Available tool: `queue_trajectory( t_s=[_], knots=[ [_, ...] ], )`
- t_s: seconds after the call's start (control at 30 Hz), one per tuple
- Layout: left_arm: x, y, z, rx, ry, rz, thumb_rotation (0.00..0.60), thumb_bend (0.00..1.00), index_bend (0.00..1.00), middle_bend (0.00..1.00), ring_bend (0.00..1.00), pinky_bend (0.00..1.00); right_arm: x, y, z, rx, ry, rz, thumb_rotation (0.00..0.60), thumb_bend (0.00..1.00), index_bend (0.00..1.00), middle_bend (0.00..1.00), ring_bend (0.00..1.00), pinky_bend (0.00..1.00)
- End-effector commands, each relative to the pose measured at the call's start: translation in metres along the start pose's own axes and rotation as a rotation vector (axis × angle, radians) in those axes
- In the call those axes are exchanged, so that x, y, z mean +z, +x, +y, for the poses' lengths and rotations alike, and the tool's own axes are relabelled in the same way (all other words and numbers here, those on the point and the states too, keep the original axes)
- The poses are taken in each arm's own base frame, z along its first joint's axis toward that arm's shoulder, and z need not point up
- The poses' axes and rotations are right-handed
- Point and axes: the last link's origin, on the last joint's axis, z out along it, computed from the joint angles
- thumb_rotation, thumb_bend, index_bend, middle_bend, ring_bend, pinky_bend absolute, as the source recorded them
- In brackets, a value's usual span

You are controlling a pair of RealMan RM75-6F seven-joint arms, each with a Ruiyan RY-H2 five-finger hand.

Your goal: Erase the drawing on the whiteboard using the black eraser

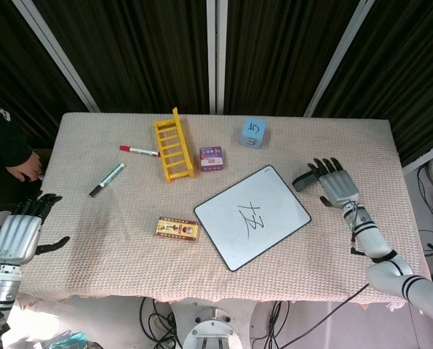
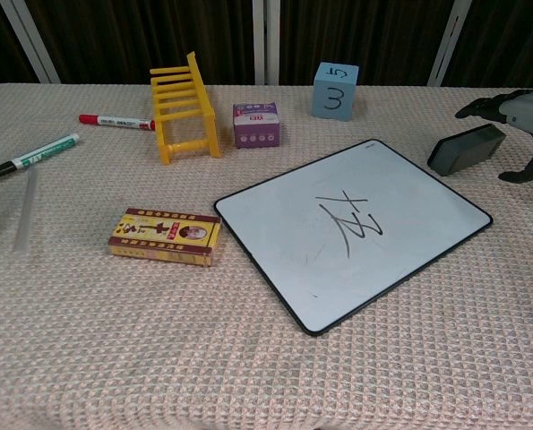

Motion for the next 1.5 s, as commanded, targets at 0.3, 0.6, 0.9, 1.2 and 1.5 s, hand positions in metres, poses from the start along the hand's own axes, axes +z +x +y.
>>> queue_trajectory(
  t_s=[0.3, 0.6, 0.9, 1.2, 1.5],
  knots=[
    [0.0, -0.001, 0.0, 0.003, 0.001, -0.002, 0.503, 0.11, 0.18, 0.18, 0.12, 0.19, 0.004, 0.002, 0.001, 0.0, -0.008, 0.004, 0.6, 0.21, 0.0, 0.0, 0.0, 0.0],
    [0.002, 0.002, -0.001, 0.007, 0.003, -0.003, 0.503, 0.11, 0.18, 0.18, 0.12, 0.19, 0.014, 0.009, -0.006, -0.01, -0.002, 0.026, 0.6, 0.21, 0.0, 0.0, 0.0, 0.0],
    [0.007, 0.003, 0.002, 0.012, -0.017, -0.019, 0.503, 0.11, 0.18, 0.18, 0.12, 0.19, 0.047, 0.021, -0.038, -0.059, 0.01, 0.068, 0.6, 0.24, 0.0, 0.0, 0.0, 0.0],
    [0.002, 0.003, -0.005, 0.008, 0.012, -0.022, 0.504, 0.11, 0.18, 0.18, 0.12, 0.19, 0.073, 0.035, -0.068, -0.041, 0.016, 0.142, 0.6, 0.41, 0.0, 0.0, 0.0, 0.0],
    [0.003, 0.001, -0.008, 0.005, 0.012, -0.026, 0.505, 0.11, 0.18, 0.18, 0.12, 0.19, 0.066, 0.045, -0.047, 0.011, 0.009, 0.102, 0.6, 0.36, 0.0, 0.0, 0.0, 0.0]
  ],
)
